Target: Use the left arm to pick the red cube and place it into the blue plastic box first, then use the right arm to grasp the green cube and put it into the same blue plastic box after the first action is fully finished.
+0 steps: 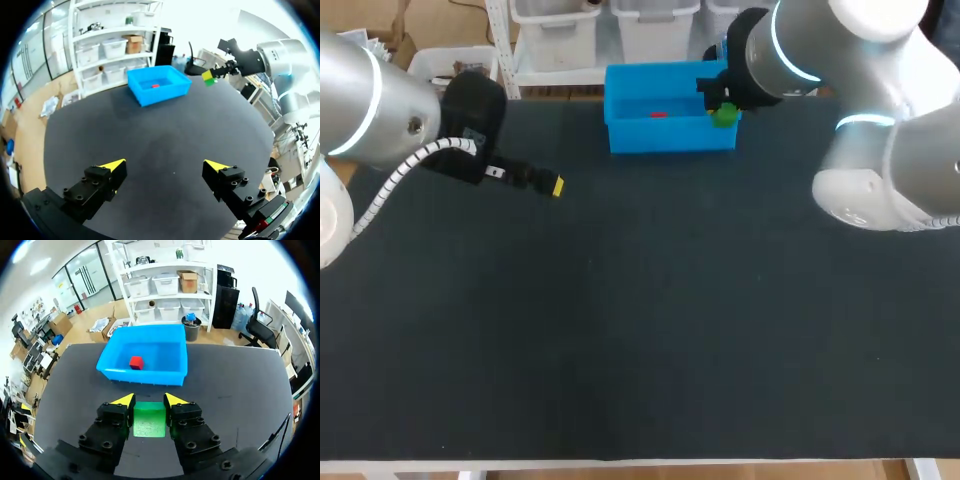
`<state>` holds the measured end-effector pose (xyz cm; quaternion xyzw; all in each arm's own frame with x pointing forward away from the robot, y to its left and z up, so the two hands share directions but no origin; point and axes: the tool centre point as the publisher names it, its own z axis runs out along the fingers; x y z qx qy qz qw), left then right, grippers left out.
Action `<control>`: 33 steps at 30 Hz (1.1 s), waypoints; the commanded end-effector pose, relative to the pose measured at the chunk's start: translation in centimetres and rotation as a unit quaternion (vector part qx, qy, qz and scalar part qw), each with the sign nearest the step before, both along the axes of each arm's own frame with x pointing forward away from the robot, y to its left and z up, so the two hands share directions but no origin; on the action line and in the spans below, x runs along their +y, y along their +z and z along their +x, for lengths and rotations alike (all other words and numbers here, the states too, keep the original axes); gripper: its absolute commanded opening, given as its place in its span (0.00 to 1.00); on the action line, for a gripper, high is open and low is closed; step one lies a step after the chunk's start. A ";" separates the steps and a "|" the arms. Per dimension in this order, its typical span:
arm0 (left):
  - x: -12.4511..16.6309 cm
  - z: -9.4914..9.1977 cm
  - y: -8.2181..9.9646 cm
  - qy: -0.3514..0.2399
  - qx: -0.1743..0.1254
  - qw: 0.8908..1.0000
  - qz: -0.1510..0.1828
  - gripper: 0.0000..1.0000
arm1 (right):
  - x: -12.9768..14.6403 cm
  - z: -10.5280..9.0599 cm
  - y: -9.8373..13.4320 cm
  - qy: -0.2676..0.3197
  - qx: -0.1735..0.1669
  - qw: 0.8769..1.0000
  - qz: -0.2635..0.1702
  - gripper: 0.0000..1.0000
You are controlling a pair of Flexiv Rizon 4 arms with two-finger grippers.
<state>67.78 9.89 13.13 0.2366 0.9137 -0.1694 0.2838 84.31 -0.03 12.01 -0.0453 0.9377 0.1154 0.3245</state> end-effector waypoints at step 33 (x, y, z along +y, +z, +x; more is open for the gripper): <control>0.1 0.1 -0.1 -0.002 0.000 1.000 -0.002 1.00 | 4.1 12.2 -2.7 0.014 -0.019 0.999 0.030 0.00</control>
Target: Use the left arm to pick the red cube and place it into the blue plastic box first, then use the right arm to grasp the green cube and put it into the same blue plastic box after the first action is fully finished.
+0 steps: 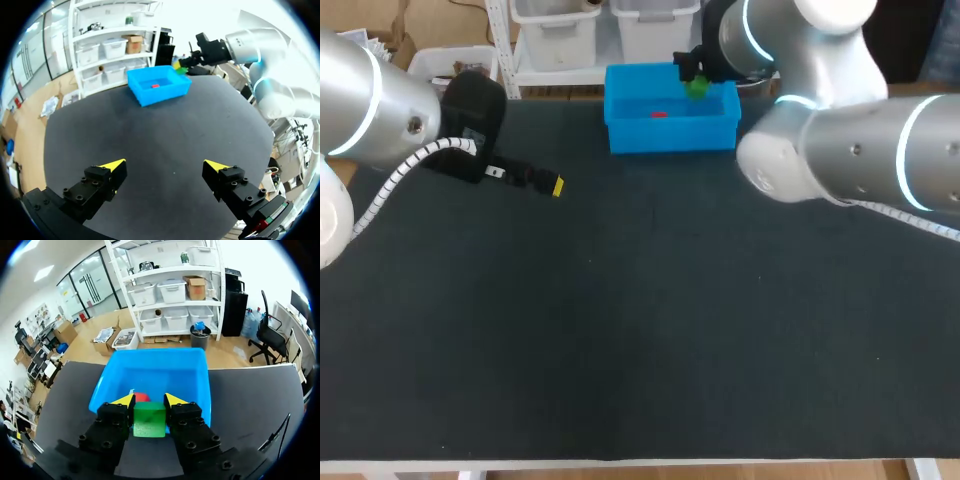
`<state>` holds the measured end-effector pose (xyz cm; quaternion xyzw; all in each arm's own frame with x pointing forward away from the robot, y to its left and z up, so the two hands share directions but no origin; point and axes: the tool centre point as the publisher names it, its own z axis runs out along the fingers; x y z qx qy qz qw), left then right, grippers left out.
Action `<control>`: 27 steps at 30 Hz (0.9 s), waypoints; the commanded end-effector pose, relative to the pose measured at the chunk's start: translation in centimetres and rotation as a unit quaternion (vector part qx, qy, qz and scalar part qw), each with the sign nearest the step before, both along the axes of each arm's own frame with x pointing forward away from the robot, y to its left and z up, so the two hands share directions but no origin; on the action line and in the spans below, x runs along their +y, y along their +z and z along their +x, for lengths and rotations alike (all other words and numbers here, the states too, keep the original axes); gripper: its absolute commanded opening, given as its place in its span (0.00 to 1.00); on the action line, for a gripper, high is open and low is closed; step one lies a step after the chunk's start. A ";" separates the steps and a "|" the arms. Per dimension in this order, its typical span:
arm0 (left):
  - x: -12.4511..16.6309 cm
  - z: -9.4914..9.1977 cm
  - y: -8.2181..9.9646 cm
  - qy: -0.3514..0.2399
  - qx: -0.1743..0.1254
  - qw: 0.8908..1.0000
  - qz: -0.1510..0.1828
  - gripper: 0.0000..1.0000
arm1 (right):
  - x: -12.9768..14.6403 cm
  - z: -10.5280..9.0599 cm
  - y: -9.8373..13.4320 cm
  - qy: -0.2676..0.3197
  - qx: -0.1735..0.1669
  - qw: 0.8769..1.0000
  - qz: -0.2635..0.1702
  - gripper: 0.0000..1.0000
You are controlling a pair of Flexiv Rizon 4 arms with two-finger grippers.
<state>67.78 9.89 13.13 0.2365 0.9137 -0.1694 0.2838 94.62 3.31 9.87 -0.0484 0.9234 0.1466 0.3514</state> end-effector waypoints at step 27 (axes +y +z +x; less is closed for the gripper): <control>0.1 0.1 -0.1 -0.002 0.000 1.000 -0.002 1.00 | 0.5 3.8 -3.7 -0.010 0.051 0.998 -0.026 0.38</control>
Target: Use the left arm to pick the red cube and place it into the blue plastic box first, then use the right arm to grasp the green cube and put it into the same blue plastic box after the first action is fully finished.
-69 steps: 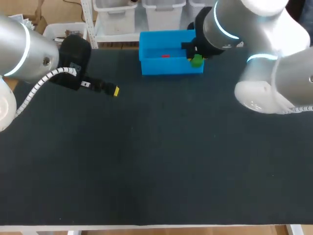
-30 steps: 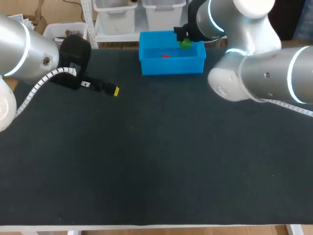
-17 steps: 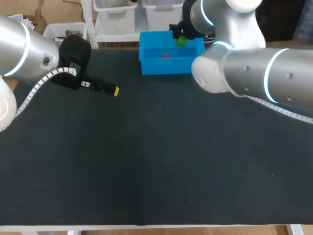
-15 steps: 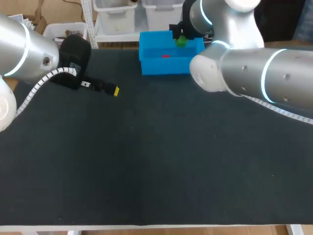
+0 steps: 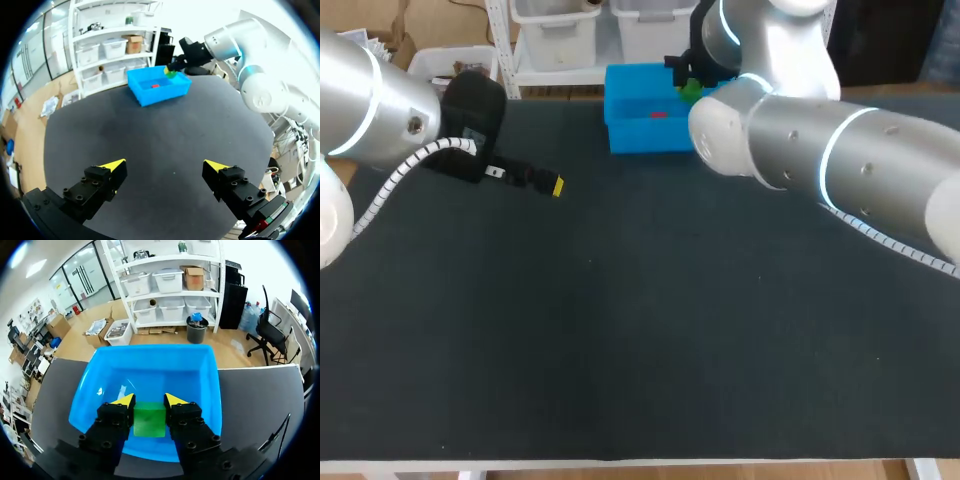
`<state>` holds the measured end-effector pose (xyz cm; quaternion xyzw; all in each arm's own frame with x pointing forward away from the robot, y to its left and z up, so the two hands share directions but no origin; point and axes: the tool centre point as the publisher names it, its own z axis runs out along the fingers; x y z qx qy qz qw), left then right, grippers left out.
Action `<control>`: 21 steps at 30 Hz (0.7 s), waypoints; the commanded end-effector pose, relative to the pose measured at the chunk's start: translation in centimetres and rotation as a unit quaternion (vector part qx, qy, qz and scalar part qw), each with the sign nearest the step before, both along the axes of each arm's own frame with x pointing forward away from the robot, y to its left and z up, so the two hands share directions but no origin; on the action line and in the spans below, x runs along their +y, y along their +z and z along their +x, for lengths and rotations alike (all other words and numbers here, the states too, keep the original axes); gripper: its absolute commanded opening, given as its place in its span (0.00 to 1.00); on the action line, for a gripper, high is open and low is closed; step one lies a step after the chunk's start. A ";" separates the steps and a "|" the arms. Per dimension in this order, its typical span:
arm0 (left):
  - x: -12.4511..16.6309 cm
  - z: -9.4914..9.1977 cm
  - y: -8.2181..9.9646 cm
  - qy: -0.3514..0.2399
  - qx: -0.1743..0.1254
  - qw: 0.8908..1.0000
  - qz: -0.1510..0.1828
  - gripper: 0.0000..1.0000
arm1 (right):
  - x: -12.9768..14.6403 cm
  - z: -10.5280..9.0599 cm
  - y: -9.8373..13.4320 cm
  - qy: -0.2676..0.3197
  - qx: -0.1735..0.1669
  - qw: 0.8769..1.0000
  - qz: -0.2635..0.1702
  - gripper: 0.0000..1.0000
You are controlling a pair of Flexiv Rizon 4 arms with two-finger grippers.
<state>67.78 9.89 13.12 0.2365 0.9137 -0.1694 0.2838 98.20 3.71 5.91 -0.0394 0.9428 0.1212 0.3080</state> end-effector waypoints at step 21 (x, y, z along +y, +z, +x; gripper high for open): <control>0.1 0.1 -0.1 -0.002 0.000 1.000 -0.002 1.00 | -1.2 -4.8 4.7 0.005 -0.001 1.000 -0.011 1.00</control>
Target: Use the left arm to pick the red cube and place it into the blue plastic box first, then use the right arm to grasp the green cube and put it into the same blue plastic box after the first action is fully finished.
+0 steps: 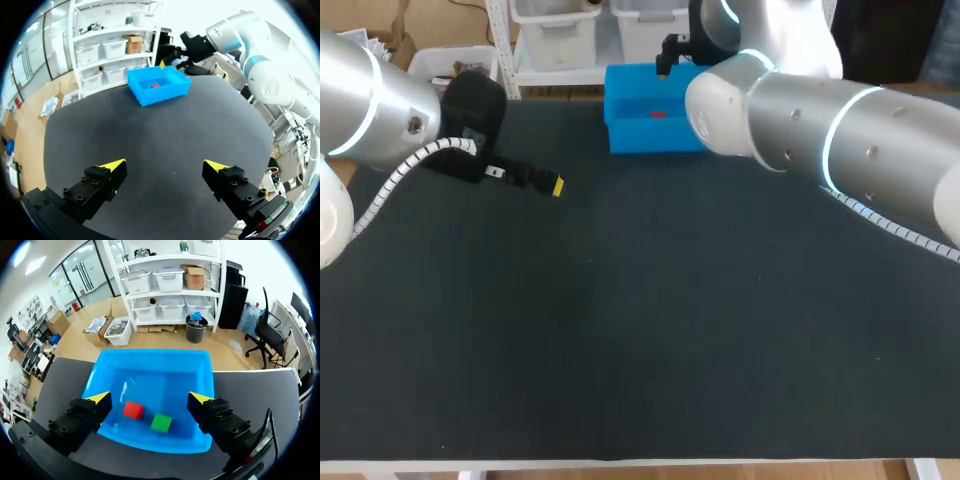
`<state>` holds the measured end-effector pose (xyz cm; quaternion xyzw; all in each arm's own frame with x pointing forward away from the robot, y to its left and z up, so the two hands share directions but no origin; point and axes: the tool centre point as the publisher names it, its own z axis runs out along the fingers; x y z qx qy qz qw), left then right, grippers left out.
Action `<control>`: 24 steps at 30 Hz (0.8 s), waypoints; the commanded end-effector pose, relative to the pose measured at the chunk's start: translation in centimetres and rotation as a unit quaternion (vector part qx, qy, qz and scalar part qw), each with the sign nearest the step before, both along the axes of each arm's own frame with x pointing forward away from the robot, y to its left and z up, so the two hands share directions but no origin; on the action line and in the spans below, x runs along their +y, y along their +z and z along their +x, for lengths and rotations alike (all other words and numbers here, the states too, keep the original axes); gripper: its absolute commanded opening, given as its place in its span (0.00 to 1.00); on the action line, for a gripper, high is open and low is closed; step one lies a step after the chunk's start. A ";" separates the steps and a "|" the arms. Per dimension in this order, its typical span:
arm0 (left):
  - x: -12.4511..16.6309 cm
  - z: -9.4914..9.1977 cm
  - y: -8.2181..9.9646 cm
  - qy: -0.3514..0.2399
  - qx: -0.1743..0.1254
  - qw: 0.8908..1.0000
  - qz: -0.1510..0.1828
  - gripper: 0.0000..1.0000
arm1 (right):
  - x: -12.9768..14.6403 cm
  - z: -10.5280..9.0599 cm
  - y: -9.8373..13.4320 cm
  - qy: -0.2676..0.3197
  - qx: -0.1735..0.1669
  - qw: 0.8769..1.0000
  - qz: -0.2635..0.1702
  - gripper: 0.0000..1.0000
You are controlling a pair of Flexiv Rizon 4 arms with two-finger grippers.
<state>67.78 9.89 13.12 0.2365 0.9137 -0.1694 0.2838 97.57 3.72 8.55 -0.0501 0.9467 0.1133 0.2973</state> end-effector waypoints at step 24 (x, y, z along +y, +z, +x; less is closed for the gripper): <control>0.1 0.1 -0.1 -0.002 0.000 1.000 -0.002 1.00 | -4.3 -15.5 4.2 -0.012 -0.008 1.000 -0.003 1.00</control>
